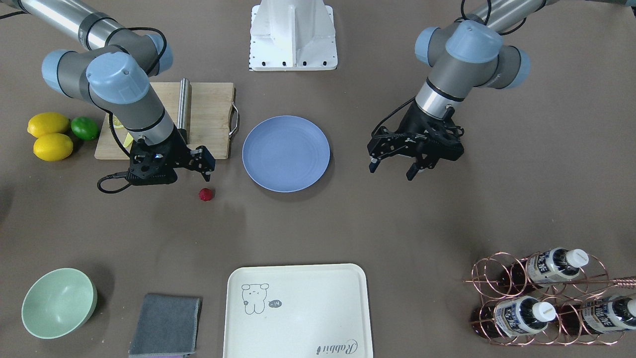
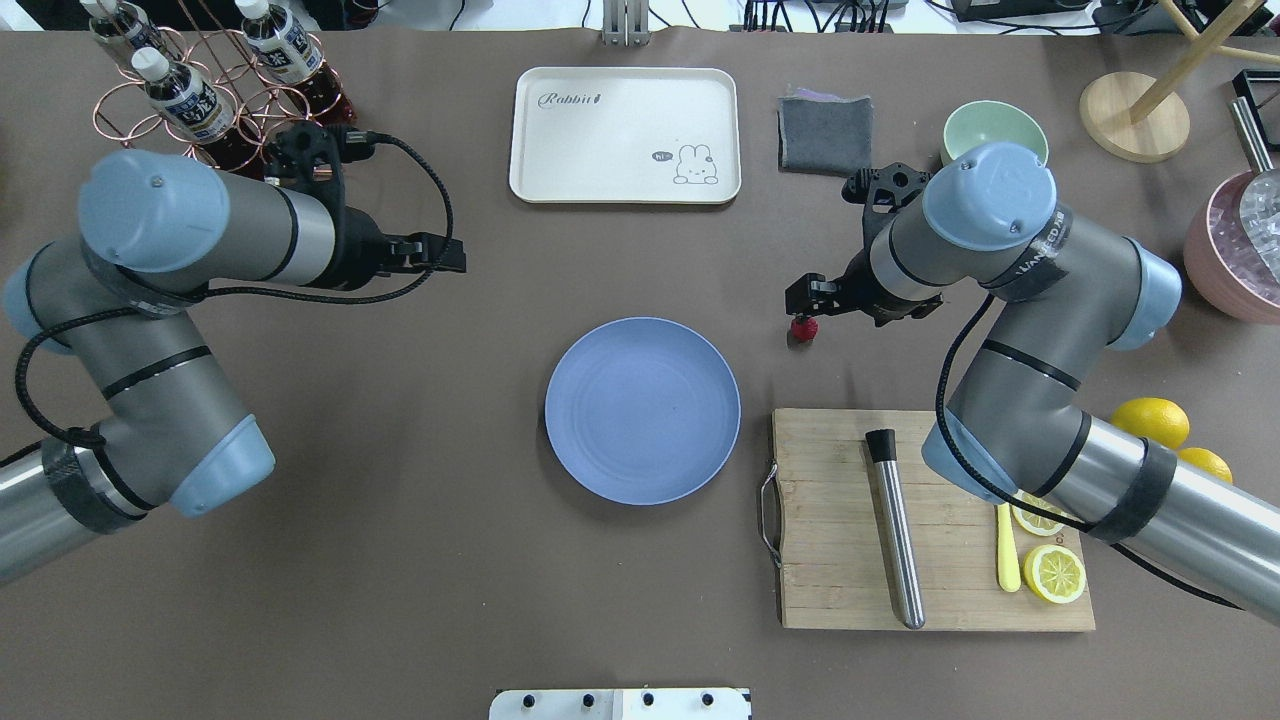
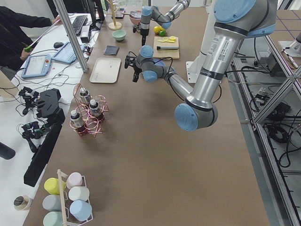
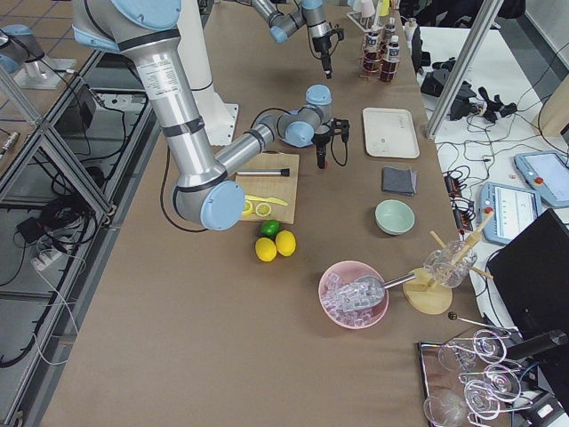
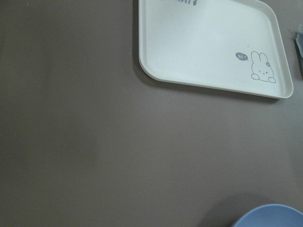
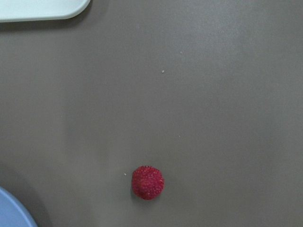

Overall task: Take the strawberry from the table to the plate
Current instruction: 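Lower the right gripper over the strawberry while the left arm withdraws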

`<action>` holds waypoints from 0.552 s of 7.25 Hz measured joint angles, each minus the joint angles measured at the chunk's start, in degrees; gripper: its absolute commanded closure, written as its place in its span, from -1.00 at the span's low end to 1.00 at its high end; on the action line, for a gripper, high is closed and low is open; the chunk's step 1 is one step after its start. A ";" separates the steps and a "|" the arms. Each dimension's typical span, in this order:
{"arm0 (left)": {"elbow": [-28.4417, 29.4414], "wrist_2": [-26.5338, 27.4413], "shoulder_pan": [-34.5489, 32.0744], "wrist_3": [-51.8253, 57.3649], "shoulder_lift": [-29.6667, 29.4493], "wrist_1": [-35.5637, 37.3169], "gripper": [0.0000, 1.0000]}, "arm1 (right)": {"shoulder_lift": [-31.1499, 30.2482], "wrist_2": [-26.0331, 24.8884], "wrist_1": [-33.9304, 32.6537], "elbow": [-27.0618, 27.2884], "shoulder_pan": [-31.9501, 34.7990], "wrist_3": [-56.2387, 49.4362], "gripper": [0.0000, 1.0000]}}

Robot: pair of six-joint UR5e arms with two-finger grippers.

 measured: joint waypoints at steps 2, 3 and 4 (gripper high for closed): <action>-1.09 0.23 -2.62 7.93 2.30 -0.09 -0.96 | 1.82 -1.95 2.20 -4.70 -1.34 0.11 -0.98; -1.28 0.20 -3.65 8.89 2.72 -0.03 -0.96 | 2.33 -2.64 2.64 -5.73 -1.99 0.16 -0.56; -1.23 0.07 -4.48 9.20 2.89 0.17 -0.96 | 2.54 -2.93 2.79 -6.13 -2.49 0.18 0.60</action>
